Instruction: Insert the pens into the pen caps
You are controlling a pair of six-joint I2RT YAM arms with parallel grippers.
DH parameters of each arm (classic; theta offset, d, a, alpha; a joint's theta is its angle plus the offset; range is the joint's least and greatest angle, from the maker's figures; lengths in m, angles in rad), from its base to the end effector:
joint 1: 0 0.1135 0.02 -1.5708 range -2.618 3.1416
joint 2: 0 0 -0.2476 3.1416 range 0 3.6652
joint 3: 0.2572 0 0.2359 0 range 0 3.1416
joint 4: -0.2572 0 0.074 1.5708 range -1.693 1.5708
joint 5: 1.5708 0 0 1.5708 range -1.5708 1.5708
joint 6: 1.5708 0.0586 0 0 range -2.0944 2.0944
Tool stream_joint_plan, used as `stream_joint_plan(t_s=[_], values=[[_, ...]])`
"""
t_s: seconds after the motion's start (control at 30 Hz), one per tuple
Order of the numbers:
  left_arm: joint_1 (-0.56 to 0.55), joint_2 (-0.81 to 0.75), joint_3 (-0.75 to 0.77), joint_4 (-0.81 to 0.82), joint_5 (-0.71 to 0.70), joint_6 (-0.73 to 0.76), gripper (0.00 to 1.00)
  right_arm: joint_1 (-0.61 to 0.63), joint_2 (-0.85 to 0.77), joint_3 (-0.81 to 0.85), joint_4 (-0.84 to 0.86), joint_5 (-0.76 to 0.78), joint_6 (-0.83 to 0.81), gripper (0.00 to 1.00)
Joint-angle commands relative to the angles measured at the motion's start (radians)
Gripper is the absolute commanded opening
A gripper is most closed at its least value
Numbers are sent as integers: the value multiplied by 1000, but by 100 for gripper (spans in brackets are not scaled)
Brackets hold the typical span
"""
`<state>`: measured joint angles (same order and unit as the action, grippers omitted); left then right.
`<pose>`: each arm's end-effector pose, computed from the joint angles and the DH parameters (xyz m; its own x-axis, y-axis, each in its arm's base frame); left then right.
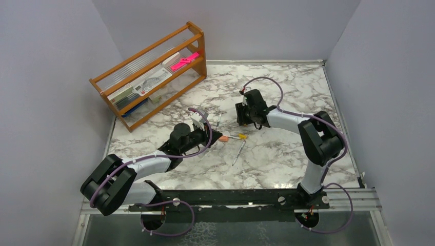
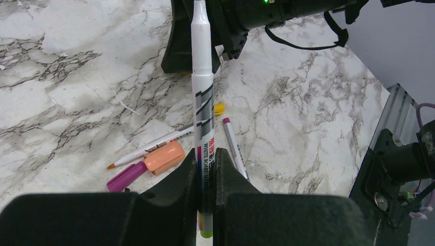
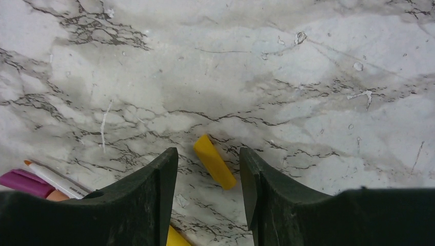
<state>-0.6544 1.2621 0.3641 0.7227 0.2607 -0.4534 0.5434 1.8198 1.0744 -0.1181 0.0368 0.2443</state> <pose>0.1991 -0.1718 0.1856 -0.4702 -0.1727 -0.8655 0.6491 0.5968 -0.4717 0.3225 0.1923 0.1421 -0.7513 -0.1715 -0.6373 -0.3241 0.9370 0.1300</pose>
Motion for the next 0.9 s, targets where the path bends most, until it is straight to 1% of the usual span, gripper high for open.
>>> stream_joint_plan(t_s=[0.0,0.1,0.23,0.5,0.57,0.63,0.73,0.8,0.87], values=[[5,-12,-2,0,-3,13,0,6,11,27,-35,16,-47,49],[5,-13,-1,-3,0,13,0,6,19,40,-59,34,-50,48],[6,-15,0,-10,-1,9,0,5,28,50,-80,51,-43,42],[6,-13,3,-15,-3,5,0,17,68,74,-111,44,-57,42],[6,-12,3,-17,-3,5,0,23,74,80,-120,51,-58,40],[6,-12,5,-18,-3,4,0,26,76,80,-127,56,-54,32],[6,-13,3,-20,-4,1,0,28,71,74,-132,57,-43,17],[5,-13,4,-19,0,-2,0,29,62,68,-132,51,-37,4],[5,-13,4,-20,3,-6,0,29,50,59,-127,39,-26,2]])
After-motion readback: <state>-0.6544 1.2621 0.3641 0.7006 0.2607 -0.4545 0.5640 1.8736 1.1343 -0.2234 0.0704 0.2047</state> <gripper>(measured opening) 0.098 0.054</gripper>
